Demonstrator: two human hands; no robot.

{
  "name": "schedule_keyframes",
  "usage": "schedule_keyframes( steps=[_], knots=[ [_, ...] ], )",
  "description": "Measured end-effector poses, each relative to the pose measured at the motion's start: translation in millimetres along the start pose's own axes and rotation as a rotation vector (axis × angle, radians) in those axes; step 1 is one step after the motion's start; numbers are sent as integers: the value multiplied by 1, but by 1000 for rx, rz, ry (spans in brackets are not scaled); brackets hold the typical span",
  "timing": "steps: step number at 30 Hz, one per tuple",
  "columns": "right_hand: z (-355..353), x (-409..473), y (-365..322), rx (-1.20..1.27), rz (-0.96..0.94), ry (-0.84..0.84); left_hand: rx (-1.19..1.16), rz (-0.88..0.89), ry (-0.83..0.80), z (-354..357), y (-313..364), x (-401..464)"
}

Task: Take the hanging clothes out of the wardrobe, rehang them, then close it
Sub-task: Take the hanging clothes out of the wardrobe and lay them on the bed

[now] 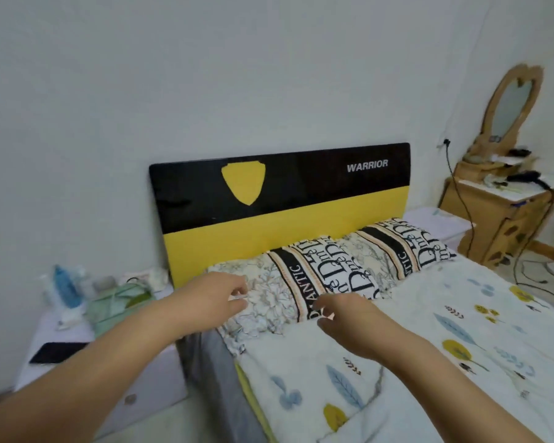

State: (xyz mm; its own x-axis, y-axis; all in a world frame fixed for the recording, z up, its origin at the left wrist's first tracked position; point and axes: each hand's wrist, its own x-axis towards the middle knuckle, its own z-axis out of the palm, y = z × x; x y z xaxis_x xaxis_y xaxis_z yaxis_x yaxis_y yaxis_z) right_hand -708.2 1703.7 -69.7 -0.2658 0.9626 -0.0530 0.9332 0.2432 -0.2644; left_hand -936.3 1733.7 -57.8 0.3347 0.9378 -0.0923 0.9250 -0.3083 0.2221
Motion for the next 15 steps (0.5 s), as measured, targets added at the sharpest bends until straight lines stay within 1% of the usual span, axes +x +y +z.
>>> schedule_keyframes(
  steps=[5, 9, 15],
  knots=[
    [11, 22, -108, -28, -210, -18, 18, -158, 82, -28, -88, -81],
    [30, 33, -200, -74, -327, -48, 49, -293, 107, -48, -151, -158],
    [66, 32, -341, -42, -523, -78, 46, -507, 136, -67, -241, -277]
  ],
)
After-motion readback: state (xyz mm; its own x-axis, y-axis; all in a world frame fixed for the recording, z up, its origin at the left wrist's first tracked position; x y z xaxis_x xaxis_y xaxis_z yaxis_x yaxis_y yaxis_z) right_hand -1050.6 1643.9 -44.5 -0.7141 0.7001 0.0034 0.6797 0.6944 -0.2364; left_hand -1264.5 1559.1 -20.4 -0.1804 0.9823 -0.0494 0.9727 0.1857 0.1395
